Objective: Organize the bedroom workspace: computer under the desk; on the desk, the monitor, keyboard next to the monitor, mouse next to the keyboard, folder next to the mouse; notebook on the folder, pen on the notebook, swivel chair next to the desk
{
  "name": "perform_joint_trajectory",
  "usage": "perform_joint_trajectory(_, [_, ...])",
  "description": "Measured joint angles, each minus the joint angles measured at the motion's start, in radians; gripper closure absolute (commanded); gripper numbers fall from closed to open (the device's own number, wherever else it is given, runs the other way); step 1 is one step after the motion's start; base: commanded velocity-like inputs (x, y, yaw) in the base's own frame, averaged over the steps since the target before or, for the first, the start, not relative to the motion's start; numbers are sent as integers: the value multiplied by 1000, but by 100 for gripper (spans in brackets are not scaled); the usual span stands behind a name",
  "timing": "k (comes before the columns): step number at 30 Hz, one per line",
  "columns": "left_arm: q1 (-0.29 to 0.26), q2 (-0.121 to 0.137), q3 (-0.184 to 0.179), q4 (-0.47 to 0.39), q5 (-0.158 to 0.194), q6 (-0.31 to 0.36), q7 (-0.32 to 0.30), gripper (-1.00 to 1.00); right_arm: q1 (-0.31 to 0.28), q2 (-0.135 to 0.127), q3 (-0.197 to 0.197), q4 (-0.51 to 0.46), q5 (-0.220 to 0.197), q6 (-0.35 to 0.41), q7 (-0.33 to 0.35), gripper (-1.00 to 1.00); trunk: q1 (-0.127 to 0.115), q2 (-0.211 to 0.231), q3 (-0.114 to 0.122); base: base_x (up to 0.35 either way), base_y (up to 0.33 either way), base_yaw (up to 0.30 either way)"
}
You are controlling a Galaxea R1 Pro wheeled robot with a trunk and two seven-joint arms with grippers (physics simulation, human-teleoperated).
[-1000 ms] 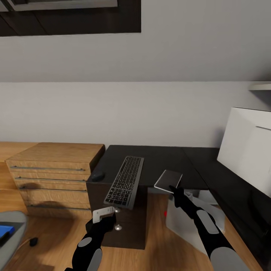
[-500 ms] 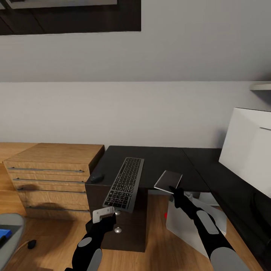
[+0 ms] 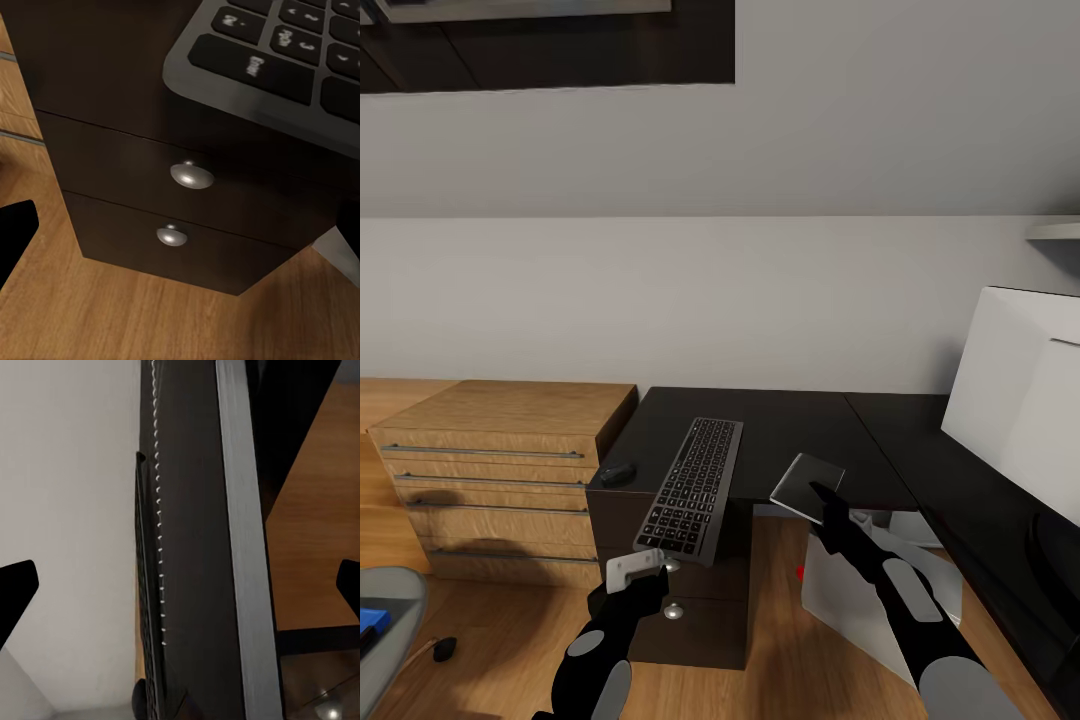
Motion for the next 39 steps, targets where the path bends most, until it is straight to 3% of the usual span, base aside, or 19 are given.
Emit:
perform_joint_trajectory(14, [0,1,1,0,1,0,0,-100,0,-1,0,1,0,0,-1,-100,0,0,0,-25,0,0])
perform_joint_trajectory(34, [0,1,3,0,2,2,0,-100,0,-3,-2,-3,0,-3,-1,-100,1,0,0,-317,-1,0])
perform_joint_trajectory(39, [0,2,4,0,2,1,0,-100,0,-3,0,-10,11,-41,0,-100,1,0,0,-321,-104,0])
